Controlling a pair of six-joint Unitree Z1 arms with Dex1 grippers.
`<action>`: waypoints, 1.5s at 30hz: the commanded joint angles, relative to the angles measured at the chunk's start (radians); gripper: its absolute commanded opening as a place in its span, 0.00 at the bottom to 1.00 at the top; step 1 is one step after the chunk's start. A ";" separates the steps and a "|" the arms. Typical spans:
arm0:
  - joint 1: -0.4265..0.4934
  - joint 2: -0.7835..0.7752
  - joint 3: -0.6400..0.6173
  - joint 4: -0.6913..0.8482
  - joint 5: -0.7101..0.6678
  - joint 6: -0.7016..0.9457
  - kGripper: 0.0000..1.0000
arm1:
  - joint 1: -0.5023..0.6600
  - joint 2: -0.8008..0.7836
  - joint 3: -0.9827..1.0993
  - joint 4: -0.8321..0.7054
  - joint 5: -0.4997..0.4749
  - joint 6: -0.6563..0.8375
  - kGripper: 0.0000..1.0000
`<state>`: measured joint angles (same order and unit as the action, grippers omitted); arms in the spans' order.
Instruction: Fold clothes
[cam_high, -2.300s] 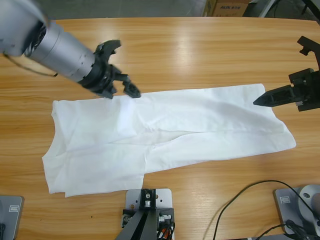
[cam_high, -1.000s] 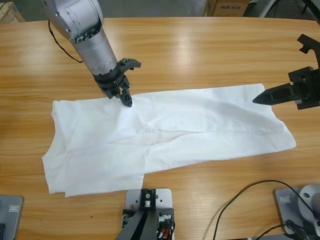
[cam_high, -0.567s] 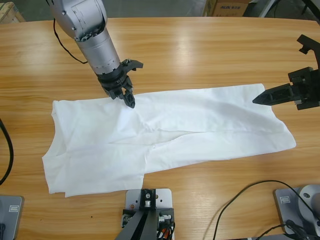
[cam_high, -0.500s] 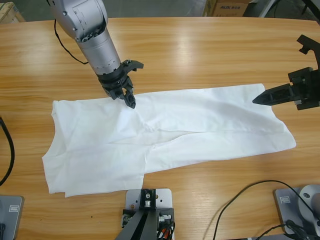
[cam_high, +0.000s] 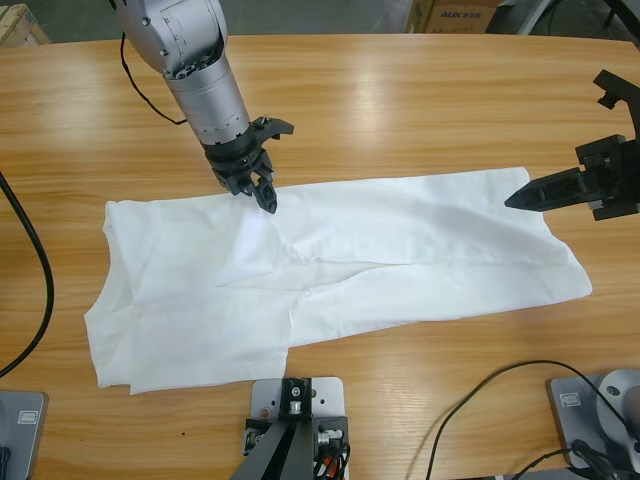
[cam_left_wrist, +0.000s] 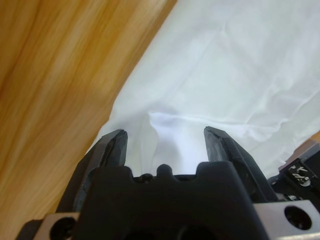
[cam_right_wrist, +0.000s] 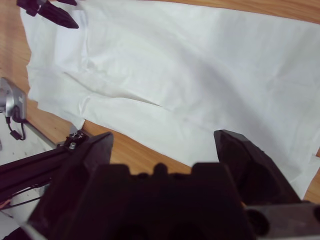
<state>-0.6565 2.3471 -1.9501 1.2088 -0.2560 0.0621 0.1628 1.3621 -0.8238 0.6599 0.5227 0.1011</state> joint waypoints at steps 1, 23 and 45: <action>-0.017 0.072 -0.014 0.018 -0.031 0.012 0.40 | -0.009 -0.011 0.037 -0.014 -0.009 0.014 0.82; -0.029 0.080 -0.004 0.020 -0.006 0.029 0.00 | -0.028 -0.010 0.038 -0.019 -0.009 0.014 0.82; -0.035 -0.033 -0.044 0.003 -0.157 0.153 0.00 | -0.028 0.005 0.045 -0.032 -0.009 0.016 0.82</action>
<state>-0.6827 2.3284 -2.0009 1.2158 -0.3260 0.1559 0.1457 1.3620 -0.8087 0.6445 0.5227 0.1048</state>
